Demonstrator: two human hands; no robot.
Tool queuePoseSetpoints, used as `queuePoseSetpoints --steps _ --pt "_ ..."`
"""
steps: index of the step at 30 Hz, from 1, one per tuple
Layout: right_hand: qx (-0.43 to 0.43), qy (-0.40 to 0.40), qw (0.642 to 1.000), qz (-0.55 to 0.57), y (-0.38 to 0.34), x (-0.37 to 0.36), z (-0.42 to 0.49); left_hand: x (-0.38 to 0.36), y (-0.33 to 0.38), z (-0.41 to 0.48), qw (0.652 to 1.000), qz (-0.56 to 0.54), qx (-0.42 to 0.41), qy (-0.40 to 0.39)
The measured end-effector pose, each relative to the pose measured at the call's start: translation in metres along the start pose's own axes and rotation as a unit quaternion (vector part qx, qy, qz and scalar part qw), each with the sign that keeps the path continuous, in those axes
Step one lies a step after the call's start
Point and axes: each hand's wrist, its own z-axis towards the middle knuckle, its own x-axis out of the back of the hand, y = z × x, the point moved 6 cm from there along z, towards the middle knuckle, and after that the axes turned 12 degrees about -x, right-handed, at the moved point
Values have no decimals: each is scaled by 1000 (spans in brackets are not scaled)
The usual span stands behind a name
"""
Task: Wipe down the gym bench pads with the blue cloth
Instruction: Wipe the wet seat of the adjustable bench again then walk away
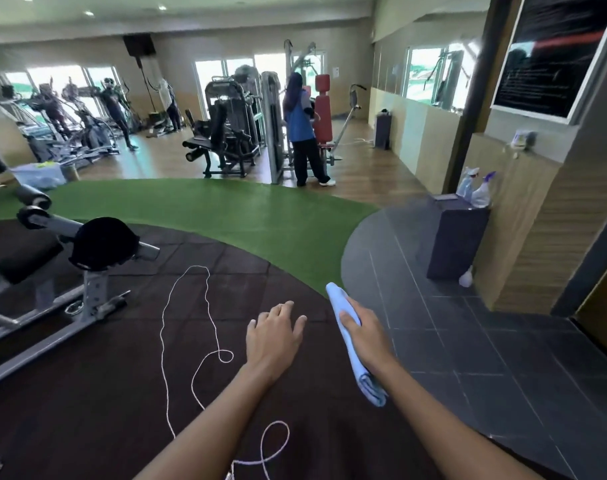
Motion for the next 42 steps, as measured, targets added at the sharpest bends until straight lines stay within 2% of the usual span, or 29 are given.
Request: queuePoseSetpoints --steps 4,8,17,21,26,33,40,42 --pt "21 8 1000 13 -20 -19 133 -23 -34 138 1000 -10 -16 -1" --pt "5 22 999 31 -42 -24 266 -36 -58 276 999 -11 -42 -3" --pt "-41 77 996 28 -75 15 536 -69 -61 570 995 -19 -92 -19" --pt "-30 95 995 31 -71 38 673 -104 -49 705 994 -26 -108 -20" --pt "-62 101 992 37 -70 76 841 -136 -29 873 993 -35 -109 -30" --pt "-100 128 986 34 -71 133 1027 -173 5 1084 989 -41 -134 -51" --pt "-116 175 976 57 -50 197 1219 -249 61 1301 972 -33 -216 -83" --pt "-139 210 966 64 -40 224 1261 -269 90 1360 963 -29 -250 -98"
